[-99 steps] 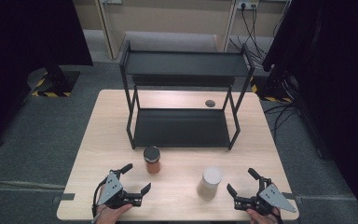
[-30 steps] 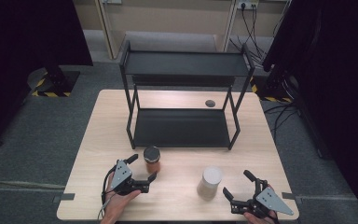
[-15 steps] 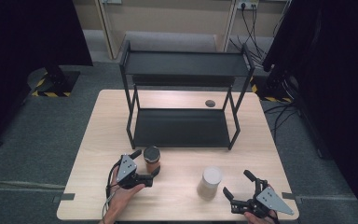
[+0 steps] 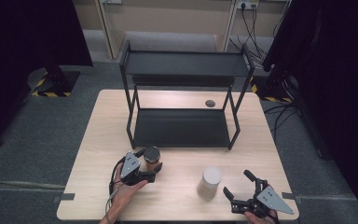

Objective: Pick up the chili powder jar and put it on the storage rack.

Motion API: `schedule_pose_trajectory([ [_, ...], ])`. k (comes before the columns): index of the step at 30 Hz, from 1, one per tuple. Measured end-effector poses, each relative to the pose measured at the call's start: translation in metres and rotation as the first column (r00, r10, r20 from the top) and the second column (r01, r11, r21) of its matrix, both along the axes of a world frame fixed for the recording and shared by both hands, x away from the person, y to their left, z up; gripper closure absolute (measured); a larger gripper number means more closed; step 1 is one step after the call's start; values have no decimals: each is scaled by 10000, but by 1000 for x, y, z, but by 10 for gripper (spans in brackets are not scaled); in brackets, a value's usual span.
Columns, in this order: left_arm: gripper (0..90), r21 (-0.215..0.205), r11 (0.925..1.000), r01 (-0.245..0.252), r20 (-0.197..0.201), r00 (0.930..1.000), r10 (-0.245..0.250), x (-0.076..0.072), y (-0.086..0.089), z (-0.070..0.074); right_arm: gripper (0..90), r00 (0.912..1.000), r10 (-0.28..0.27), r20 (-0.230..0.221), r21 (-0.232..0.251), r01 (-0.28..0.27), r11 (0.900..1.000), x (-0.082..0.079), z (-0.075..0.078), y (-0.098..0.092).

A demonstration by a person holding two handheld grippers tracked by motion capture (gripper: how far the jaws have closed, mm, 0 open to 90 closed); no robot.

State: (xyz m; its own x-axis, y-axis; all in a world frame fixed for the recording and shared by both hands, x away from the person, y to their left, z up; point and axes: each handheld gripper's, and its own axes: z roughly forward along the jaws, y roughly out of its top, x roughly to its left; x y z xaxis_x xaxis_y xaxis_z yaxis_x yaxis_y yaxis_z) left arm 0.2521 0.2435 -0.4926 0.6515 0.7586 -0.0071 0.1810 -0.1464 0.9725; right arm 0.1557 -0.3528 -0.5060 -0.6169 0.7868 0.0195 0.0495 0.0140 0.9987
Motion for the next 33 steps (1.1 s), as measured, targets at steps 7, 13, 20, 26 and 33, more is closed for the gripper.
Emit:
schedule_pose_trajectory([
  [7,311,99,9999,-31,-52,10000,32,3,1,0,4,10000,9,-5,7,-9,10000,0,0,0],
  [13,314,96,9999,-93,-8,10000,93,1,0,0,4,10000,49,11,-31,-49,10000,0,0,0],
  [20,316,153,9999,-28,-16,10000,28,0,-1,4,4,10000,96,22,-44,-96,9999,0,0,0],
  [26,317,21,10000,-1,35,10000,1,-1,-1,14,4,9999,150,35,-45,-150,9999,0,0,1],
  [33,317,-20,10000,48,46,10000,-48,-1,-1,28,4,9998,210,24,-60,-210,9998,0,0,1],
])
